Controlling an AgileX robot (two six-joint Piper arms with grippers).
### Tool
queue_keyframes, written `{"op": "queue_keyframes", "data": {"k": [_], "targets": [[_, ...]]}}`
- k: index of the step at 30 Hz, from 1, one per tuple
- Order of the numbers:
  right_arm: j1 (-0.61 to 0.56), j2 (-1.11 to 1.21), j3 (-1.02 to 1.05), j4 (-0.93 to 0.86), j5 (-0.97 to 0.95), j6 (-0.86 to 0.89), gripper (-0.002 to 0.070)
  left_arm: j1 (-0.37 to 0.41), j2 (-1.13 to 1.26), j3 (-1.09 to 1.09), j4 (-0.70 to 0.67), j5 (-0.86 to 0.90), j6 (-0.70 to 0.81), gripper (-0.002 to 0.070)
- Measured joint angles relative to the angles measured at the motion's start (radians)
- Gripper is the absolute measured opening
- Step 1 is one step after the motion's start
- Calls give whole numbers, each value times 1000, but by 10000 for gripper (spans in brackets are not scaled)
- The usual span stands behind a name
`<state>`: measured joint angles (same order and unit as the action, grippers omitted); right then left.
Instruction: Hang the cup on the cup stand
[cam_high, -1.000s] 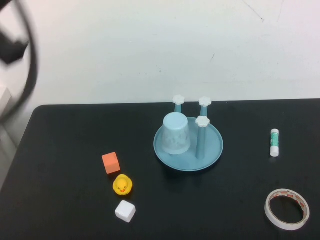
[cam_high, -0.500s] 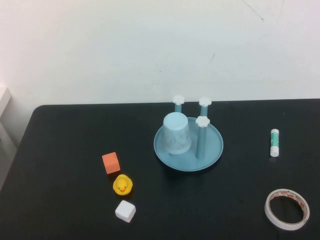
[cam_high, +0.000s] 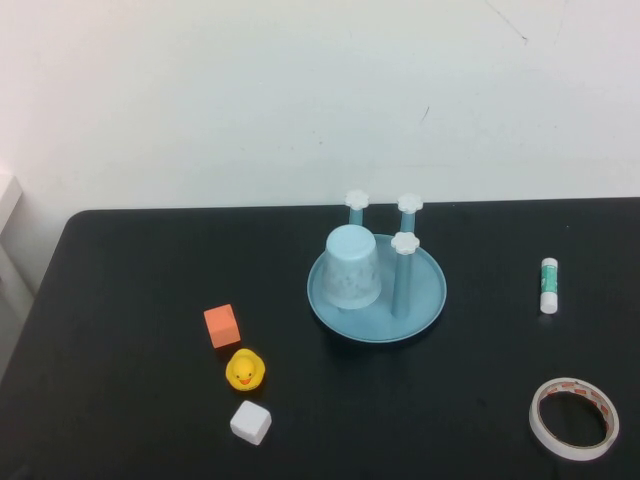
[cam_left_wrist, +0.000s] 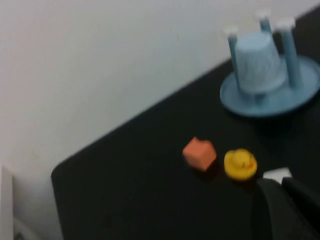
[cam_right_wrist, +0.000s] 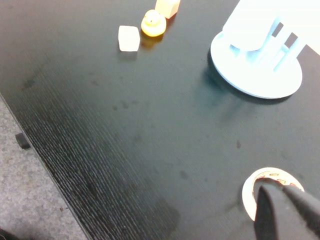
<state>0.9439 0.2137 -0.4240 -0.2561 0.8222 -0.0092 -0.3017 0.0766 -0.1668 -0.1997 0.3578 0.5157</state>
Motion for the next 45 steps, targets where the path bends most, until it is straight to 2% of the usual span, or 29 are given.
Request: {"op": "queue_keyframes", "data": {"k": [3, 6, 13, 18, 21, 25, 31, 36, 38, 45], "targets": [[0, 0, 0, 0, 0, 0, 0, 0, -2, 44, 109, 10, -75, -1], [0, 0, 2, 0, 0, 0, 0, 0, -2, 61, 200, 17, -221, -1], [0, 0, 2, 0, 0, 0, 0, 0, -5, 84, 517, 43, -648, -1], [0, 0, 2, 0, 0, 0, 0, 70, -73, 92, 553, 46, -753, -1], [0, 0, 2, 0, 0, 0, 0, 129, -86, 107, 491, 46, -764, -1], [0, 0, 2, 0, 0, 0, 0, 166, -90, 119, 426, 59, -764, -1], [0, 0, 2, 0, 0, 0, 0, 168, -90, 172, 374, -1, -711, -1], [0, 0, 2, 0, 0, 0, 0, 168, -90, 179, 244, -21, -453, -1], [0, 0, 2, 0, 0, 0, 0, 168, -90, 179, 214, -21, -400, -1], [0, 0, 2, 0, 0, 0, 0, 168, -90, 179, 190, -23, -408, -1]]}}
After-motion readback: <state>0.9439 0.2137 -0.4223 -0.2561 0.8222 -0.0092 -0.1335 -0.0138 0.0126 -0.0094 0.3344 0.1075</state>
